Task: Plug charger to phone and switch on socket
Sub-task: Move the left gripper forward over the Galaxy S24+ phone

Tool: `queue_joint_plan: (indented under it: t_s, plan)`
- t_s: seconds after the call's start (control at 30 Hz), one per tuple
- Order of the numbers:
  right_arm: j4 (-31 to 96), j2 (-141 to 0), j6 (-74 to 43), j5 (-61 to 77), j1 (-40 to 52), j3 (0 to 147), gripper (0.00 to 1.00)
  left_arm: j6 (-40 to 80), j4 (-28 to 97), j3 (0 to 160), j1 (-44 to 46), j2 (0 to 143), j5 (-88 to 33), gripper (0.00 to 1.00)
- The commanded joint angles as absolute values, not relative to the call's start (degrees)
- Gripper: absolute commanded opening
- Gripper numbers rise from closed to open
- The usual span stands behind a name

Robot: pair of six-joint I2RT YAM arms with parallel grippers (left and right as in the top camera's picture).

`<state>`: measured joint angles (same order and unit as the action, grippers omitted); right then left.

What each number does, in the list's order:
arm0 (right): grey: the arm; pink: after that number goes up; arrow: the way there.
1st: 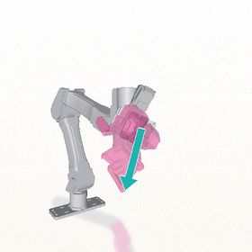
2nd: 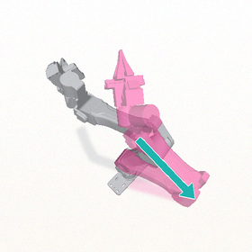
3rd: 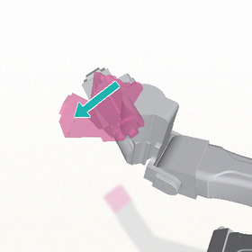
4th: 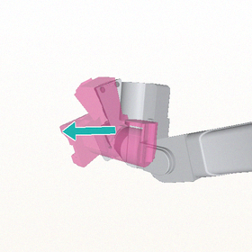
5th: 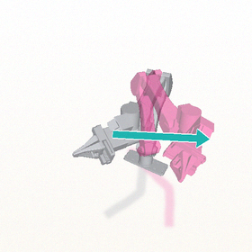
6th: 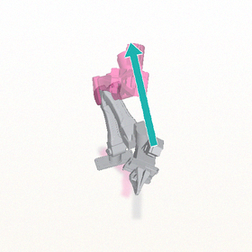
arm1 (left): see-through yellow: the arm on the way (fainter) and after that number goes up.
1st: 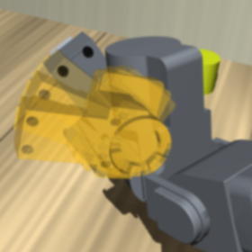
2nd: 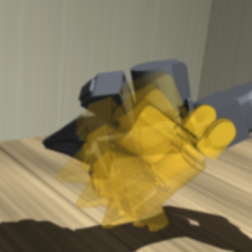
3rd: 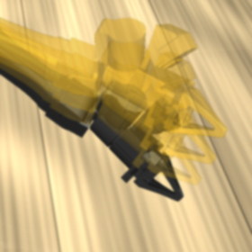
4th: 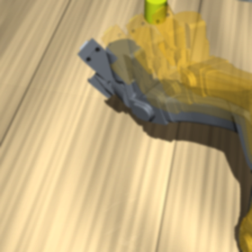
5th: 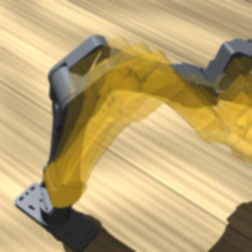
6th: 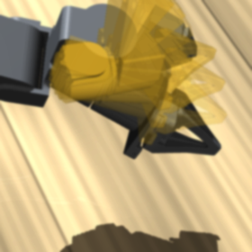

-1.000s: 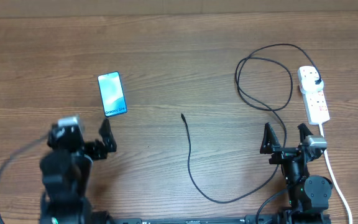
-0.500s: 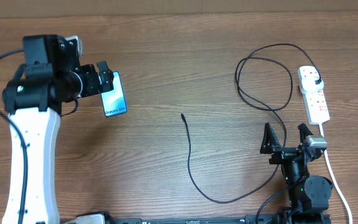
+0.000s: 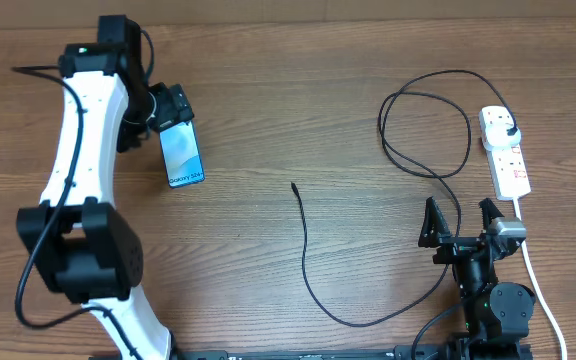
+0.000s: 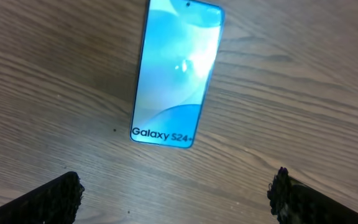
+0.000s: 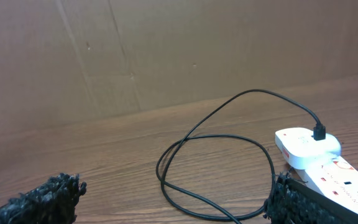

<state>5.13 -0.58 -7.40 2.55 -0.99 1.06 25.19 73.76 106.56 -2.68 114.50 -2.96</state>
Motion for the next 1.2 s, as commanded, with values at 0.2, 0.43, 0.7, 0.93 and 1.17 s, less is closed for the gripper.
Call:
queue_joint_plan:
  t_s: [0.2,0.43,0.7,0.93,1.17]
  plan:
    - [4.7,-0.2,-7.0,2.0,-0.6,0.4,1.00,26.6,69.6,108.0,-1.5,125.1,-1.1,1.00]
    - [4.7,-0.2,-7.0,2.0,-0.6,0.4,1.00,23.1,67.8,108.0,2.2,125.5,-0.8,1.00]
    - [4.7,-0.2,-7.0,2.0,-0.6,0.4,1.00,23.7,67.7,108.0,3.0,125.5,2.3,1.00]
    - [4.7,-0.2,-7.0,2.0,-0.6,0.4,1.00,24.3,67.7,108.0,2.5,125.5,5.9,1.00]
    - [4.7,-0.2,-7.0,2.0,-0.6,0.4,1.00,24.2,66.5,108.0,2.4,125.9,6.4,1.00]
